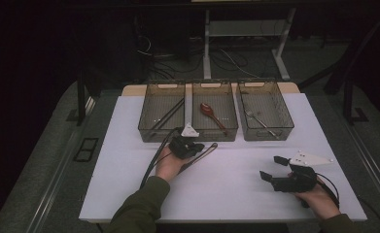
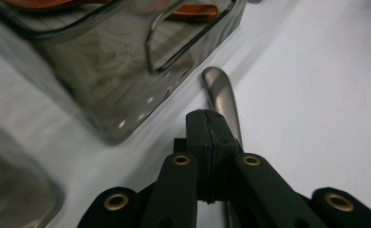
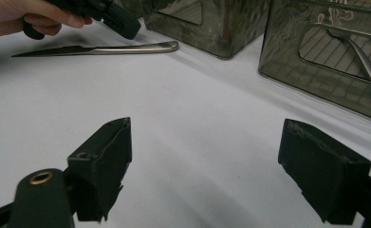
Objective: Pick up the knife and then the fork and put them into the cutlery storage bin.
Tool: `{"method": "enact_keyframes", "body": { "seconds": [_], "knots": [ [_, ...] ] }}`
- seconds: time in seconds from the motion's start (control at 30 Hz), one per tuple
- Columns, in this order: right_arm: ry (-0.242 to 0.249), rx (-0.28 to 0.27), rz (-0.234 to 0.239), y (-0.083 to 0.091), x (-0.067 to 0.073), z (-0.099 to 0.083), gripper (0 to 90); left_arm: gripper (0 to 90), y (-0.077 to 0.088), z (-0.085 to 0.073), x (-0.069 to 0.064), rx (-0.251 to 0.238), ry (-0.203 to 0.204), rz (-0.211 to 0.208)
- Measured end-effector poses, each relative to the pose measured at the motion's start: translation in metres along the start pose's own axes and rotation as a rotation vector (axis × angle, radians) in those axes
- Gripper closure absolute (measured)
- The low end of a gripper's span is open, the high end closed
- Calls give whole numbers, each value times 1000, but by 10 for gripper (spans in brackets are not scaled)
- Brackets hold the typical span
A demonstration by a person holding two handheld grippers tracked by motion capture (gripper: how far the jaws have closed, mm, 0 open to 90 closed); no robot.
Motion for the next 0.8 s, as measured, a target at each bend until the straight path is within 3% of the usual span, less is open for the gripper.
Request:
{"method": "enact_keyframes", "body": {
  "seconds": [0.1,0.27,0.43,0.5,0.57,0.6,0.8],
  "knots": [
    [2,-1,0,1,0,0,176,888,-6,-1,-1,18,-1,5],
    [2,-3,-3,1,-1,0,176,889,-6,-2,-1,23,12,-19],
    [2,-6,-3,1,-1,1,176,889,-6,-2,-5,29,-1,-74],
    [1,-7,-2,1,-1,1,176,889,-7,-2,-7,31,-25,-99],
    [0,-7,-2,2,-1,1,176,889,-8,-2,-12,30,-16,-122],
    [0,-7,-3,2,-1,1,176,889,-8,-2,-13,34,-38,-129],
    [0,-9,-2,2,-1,1,176,889,-8,-2,-19,34,-50,-152]
  ]
}}
Point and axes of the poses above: each handheld gripper's, and its own axes: y roughly backward along the jaws, z roughly out of its top, x roughly to its left, the point moved 3 cm from there along -y, roughly forward along the jaws, and after that the axes turned 3 degrees about y, right-handed, at the moved point
